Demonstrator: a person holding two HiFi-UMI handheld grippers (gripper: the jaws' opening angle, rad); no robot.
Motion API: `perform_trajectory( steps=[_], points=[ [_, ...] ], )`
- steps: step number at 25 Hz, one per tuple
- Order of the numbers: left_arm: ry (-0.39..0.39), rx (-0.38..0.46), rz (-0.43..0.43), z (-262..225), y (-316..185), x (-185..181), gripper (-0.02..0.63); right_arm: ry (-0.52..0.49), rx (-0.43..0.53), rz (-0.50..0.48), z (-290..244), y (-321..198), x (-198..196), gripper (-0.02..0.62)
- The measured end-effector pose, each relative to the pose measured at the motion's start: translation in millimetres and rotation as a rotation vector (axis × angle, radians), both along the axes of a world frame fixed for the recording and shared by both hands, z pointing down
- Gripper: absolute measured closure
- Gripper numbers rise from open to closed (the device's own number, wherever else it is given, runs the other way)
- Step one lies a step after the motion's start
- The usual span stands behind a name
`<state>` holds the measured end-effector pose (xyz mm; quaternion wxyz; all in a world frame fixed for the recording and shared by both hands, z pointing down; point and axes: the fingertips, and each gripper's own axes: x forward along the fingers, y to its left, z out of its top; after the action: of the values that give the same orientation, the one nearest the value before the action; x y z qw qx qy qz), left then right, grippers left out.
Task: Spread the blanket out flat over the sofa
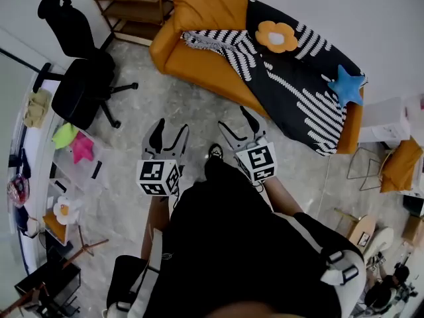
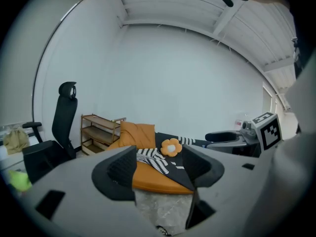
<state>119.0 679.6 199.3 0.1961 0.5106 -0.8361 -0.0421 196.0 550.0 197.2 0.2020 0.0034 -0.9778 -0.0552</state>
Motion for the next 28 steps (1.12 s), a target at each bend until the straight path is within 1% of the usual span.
perform_trajectory(
  steps=[5, 10, 15, 19, 26, 28],
  points=[
    [0.019, -0.012, 0.054, 3.5, -65.3, -28.7, 0.331, 0.012, -0.011, 0.06, 2.5, -64.5, -21.4, 0.27],
    [0.023, -0.039, 0.097, 9.2, -116.8, -47.7, 0.331, 0.026, -0.038, 0.103, 9.6, -115.2, -34.4, 0.27],
    [0.029, -0.064, 0.13, 18.0, -157.8, -64.4, 0.331, 0.05, -0.056, 0.111, 26.8, -155.7, -53.2, 0.27],
    [0.042, -0.092, 0.15, 28.6, -179.7, -82.2, 0.331, 0.079, -0.084, 0.141, 36.2, -177.6, -65.0, 0.27],
    [0.065, -0.115, 0.223, 53.3, -228.6, -135.2, 0.331, 0.097, -0.09, 0.226, 58.7, -224.4, -99.4, 0.27],
    [0.068, -0.111, 0.259, 64.0, -245.0, -155.2, 0.331, 0.117, -0.087, 0.257, 68.7, -234.5, -111.9, 0.27]
  ],
)
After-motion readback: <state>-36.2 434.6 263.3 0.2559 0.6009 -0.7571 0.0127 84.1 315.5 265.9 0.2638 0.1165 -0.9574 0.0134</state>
